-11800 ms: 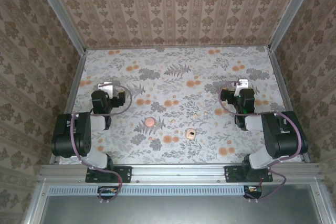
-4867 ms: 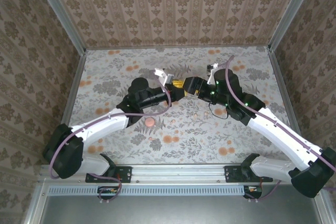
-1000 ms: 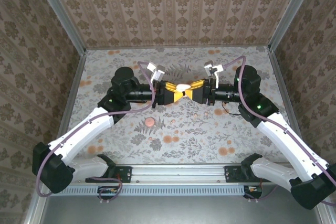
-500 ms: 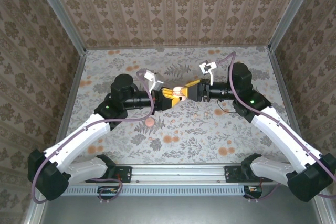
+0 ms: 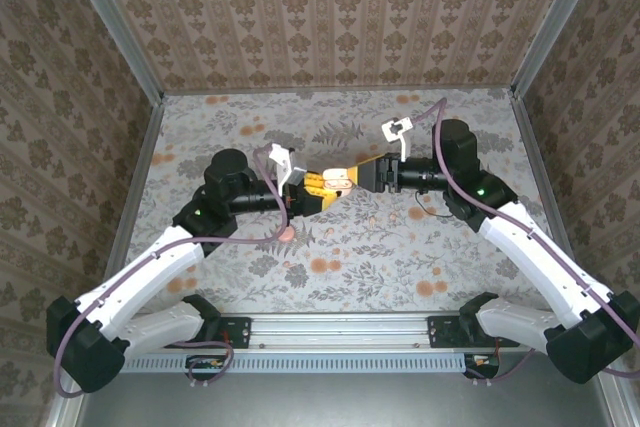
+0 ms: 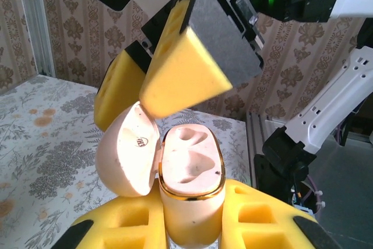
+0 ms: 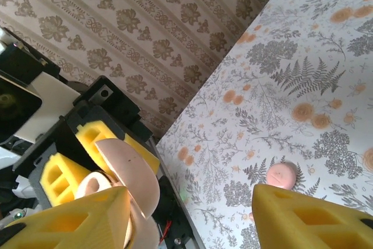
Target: Insert the wireless bluetooth earbuds into the charging case
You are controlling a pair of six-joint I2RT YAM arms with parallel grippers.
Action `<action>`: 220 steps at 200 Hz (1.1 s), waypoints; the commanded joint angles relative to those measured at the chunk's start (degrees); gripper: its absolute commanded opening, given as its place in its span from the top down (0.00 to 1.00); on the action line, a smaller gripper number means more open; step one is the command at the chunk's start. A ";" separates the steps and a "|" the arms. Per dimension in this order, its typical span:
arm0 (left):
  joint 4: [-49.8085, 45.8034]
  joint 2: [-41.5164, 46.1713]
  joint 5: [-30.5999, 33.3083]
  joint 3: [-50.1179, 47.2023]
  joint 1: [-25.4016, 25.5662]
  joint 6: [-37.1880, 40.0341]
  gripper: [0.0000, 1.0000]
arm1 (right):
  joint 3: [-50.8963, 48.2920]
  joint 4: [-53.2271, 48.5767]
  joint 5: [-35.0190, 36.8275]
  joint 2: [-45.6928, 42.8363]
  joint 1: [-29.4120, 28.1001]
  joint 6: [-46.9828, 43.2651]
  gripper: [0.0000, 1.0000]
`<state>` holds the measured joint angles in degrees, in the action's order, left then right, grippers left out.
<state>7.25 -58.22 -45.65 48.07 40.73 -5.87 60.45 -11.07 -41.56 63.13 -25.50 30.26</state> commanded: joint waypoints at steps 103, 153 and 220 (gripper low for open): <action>1.19 4.77 7.53 -11.07 -2.59 7.46 1.00 | 3.96 -27.03 26.79 5.24 0.73 5.21 0.43; 3.36 7.24 7.57 -15.44 -2.59 11.33 1.00 | 4.11 -29.55 31.04 17.68 -1.93 8.48 0.46; 5.47 7.97 6.44 -18.63 -2.51 18.03 1.00 | 4.67 -28.18 33.91 28.24 -4.91 11.11 0.49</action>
<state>10.63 -50.39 -38.13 29.15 38.52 7.70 64.27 -38.17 -10.46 89.49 -30.24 39.48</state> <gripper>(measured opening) 0.186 0.519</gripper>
